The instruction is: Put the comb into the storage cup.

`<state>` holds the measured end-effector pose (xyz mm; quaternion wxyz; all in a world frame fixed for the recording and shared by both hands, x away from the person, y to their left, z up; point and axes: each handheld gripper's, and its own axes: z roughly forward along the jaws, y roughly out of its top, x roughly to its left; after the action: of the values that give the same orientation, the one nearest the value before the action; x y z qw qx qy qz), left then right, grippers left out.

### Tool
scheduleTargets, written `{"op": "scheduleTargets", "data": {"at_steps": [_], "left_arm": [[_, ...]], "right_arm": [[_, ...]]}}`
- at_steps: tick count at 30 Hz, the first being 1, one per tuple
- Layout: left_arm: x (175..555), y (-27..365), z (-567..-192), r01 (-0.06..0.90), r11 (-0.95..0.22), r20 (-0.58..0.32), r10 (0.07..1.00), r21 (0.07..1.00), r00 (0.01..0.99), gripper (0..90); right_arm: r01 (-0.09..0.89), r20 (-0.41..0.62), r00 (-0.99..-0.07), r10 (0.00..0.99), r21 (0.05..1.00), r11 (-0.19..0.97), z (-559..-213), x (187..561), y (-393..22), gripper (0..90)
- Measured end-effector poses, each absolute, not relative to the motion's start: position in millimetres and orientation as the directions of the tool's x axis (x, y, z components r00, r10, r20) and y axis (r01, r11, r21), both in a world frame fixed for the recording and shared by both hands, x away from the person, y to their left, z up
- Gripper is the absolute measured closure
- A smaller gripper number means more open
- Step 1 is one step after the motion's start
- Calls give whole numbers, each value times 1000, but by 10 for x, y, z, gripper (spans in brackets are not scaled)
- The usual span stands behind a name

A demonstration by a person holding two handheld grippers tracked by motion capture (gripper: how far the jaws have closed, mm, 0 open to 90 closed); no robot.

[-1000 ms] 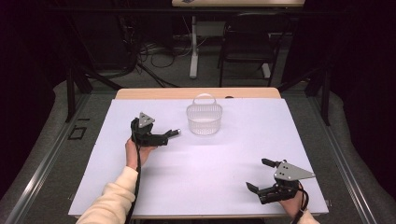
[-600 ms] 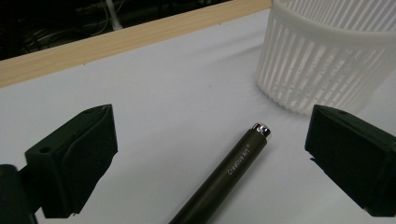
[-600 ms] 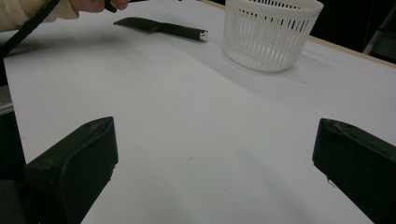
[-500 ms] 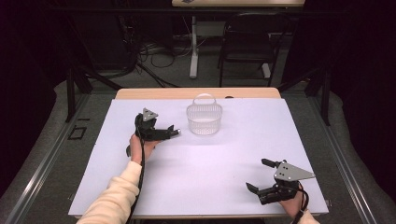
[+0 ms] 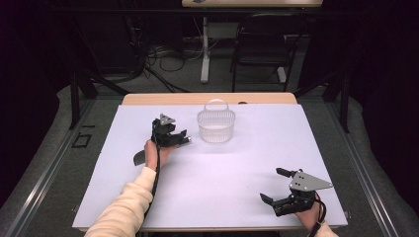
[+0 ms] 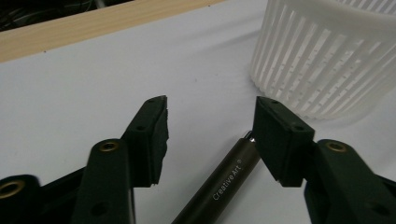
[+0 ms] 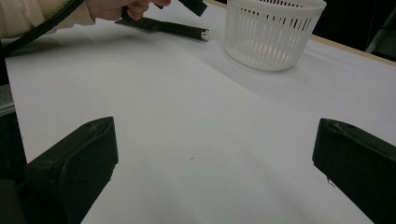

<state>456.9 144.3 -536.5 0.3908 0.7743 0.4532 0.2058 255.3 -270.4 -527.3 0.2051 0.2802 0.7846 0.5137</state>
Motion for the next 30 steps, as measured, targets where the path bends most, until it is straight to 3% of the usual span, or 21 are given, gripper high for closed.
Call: {"op": "scheduleTargets", "data": {"at_steps": [2, 15, 30], "left_arm": [[4587, 1434, -5385, 547, -287, -39, 861, 786, 508, 565], [4699, 1325, -5455, 583, -297, -66, 852, 756, 520, 883], [4750, 1221, -5505, 587, -321, -67, 837, 743, 542, 900]], "right_arm": [[228, -35, -760, 649, 921, 316, -5274, 2551, -2703, 0], [223, -45, -763, 645, 918, 327, -5267, 2548, -2703, 0], [222, -46, -763, 645, 918, 327, -5265, 2541, -2706, 0]]}}
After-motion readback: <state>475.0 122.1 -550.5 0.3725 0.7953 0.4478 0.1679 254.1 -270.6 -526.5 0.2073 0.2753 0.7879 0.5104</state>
